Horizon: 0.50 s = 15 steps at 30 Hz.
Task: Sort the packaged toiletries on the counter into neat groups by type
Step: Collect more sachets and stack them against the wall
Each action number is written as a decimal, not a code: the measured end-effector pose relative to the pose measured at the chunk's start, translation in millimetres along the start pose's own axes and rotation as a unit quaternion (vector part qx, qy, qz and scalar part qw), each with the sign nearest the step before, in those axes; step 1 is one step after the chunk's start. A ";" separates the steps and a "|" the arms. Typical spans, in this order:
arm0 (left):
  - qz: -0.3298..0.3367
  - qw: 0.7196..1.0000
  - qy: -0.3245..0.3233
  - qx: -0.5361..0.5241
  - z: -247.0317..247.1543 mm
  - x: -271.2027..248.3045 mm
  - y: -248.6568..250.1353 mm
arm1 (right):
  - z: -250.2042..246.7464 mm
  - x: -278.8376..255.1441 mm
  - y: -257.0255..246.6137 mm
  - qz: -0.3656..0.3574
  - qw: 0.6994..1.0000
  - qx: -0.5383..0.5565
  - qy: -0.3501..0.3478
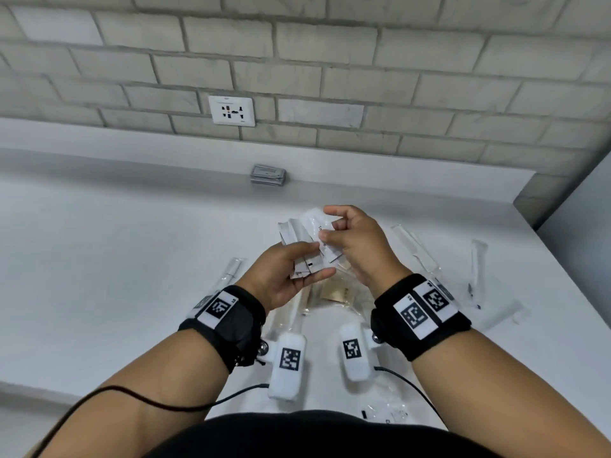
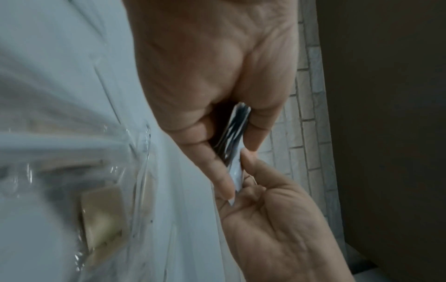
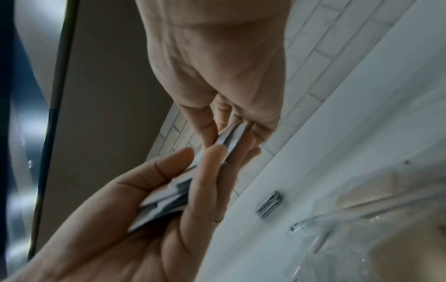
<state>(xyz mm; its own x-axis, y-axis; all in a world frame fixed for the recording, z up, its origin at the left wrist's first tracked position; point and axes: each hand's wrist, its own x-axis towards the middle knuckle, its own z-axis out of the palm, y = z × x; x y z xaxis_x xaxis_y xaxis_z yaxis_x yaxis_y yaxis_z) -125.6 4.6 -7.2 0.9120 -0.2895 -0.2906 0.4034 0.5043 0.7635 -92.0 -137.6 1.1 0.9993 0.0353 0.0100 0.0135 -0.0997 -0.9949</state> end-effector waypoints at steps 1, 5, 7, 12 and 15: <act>0.007 1.000 0.012 0.017 -3.9 0.0 1.9 | 2.1 0.8 1.0 0.005 1.000 0.009 0.002; 0.029 0.994 0.070 0.084 -13.0 1.2 5.9 | 5.5 0.6 -0.5 0.031 0.999 0.026 -0.014; 0.038 0.992 0.074 0.094 -16.1 3.4 8.6 | 5.5 2.5 -0.6 0.045 0.996 0.071 -0.011; 0.041 0.992 0.068 0.097 -16.2 9.3 11.8 | 13.8 5.3 3.9 0.009 0.997 -0.077 -0.002; 0.031 0.992 0.097 0.076 -18.6 18.9 10.7 | 22.0 9.5 11.6 -0.001 0.979 -0.199 0.034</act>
<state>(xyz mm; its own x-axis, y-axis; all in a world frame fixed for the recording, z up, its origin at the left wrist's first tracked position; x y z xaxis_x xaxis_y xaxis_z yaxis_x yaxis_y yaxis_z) -102.6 19.7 -15.2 0.9379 -0.0926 -0.3342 0.3434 0.3828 0.8576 -83.1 -116.6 -12.5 0.9991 -0.0297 0.0314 0.0133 -0.4802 -0.8771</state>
